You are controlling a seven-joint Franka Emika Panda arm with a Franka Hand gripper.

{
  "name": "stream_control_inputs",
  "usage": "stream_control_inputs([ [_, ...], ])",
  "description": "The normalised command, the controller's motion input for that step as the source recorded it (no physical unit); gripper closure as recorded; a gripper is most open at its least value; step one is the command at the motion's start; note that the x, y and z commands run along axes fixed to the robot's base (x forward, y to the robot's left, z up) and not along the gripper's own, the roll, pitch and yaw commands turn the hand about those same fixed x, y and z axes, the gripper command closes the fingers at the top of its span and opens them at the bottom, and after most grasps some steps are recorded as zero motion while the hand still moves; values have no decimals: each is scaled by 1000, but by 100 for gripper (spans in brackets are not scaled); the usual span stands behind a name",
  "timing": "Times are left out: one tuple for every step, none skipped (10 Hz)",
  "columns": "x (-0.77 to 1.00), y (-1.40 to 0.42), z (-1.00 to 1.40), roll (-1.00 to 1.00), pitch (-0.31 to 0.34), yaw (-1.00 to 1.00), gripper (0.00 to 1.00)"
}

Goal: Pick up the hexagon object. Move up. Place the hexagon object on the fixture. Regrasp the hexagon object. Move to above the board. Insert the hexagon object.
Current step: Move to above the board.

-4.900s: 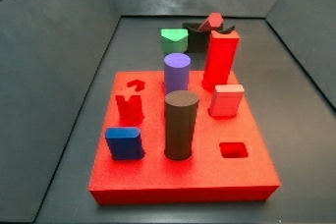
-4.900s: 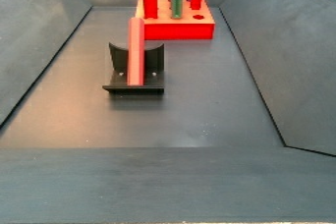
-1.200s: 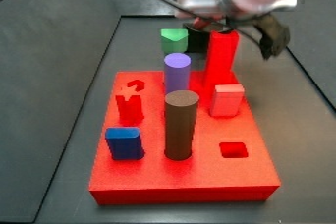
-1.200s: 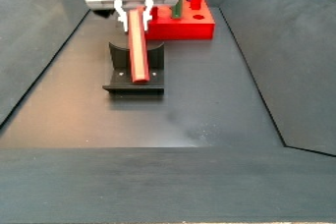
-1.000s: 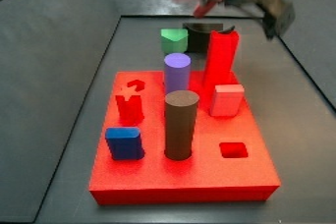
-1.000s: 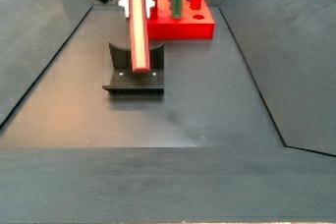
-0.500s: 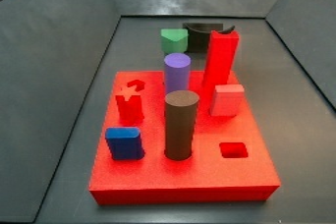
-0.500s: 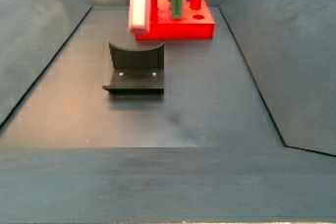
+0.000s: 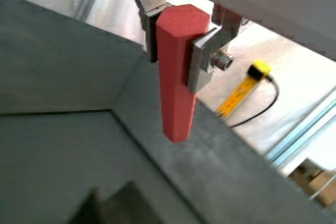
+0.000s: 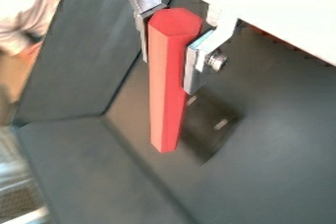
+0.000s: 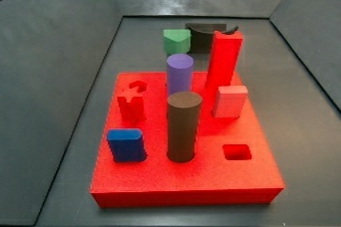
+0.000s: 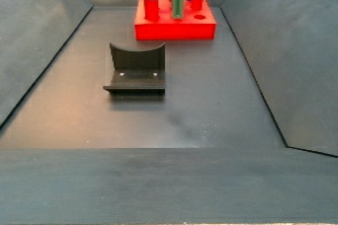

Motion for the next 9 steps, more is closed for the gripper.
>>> stream_control_inputs([
  [-389, -1000, 399, -1000, 154, -152, 100],
  [-392, -1000, 399, -1000, 170, -138, 100],
  [-390, -1000, 400, -1000, 178, -130, 100],
  [-395, -1000, 415, -1000, 185, -111, 100],
  [-390, -1000, 416, -1000, 191, -92, 100],
  [-292, -757, 326, -1000, 193, -81, 100],
  [-170, -458, 200, -1000, 199, -69, 100],
  [-69, -207, 90, -956, 183, -50, 100],
  [-28, -61, 39, -651, 90, -18, 100],
])
